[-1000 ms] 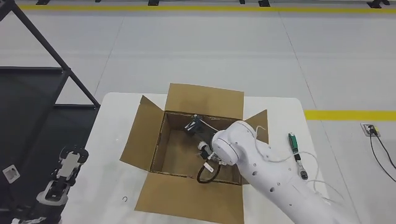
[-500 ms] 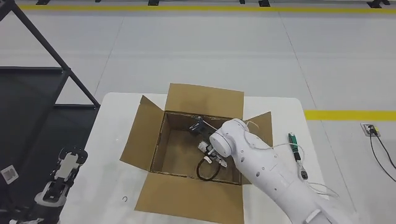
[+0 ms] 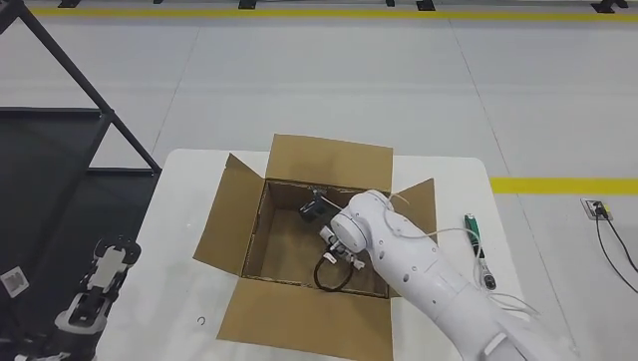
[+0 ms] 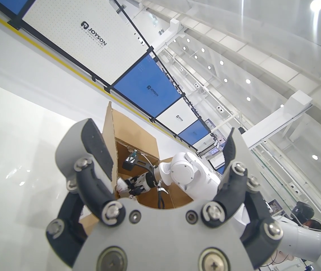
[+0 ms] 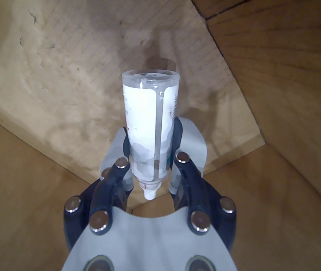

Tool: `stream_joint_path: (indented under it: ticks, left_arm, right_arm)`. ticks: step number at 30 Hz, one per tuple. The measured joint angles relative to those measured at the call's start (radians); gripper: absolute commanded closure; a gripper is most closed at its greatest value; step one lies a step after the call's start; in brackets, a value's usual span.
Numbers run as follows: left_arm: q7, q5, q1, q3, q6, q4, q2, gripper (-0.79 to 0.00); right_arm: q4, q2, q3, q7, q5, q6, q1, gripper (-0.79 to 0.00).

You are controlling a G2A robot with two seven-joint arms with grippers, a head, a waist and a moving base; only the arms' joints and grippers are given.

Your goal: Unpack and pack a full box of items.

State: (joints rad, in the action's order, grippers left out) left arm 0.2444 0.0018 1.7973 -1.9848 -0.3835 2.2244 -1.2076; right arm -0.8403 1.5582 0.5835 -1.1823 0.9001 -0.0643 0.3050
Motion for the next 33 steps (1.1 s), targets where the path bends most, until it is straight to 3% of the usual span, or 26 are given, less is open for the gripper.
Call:
stream_joint_path:
  ticks: [4, 10, 20, 26, 33]
  left_arm:
    - [0.002, 0.005, -0.001, 0.005, 0.002, 0.003, -0.001, -0.785]
    - [0.007, 0.017, -0.011, 0.018, 0.009, 0.009, -0.002, -0.785]
    - [0.012, 0.037, -0.031, 0.038, 0.023, 0.010, -0.002, -0.785]
    - [0.015, 0.048, -0.043, 0.050, 0.032, 0.002, -0.002, -0.785]
    - [0.017, 0.054, -0.051, 0.063, 0.037, -0.009, -0.003, -0.785]
  right_arm:
    - [-0.053, -0.015, 0.036, -0.006, 0.000, -0.020, 0.007, 0.000]
    - [-0.251, -0.069, 0.130, -0.062, 0.043, -0.036, 0.076, 0.000]
    - [-0.889, -0.184, 0.403, -0.125, 0.170, -0.026, 0.397, 0.000]
    - [-1.213, -0.215, 0.551, -0.111, 0.188, 0.007, 0.567, 0.000]
    - [-1.457, -0.231, 0.721, -0.061, 0.183, 0.114, 0.696, 0.000]
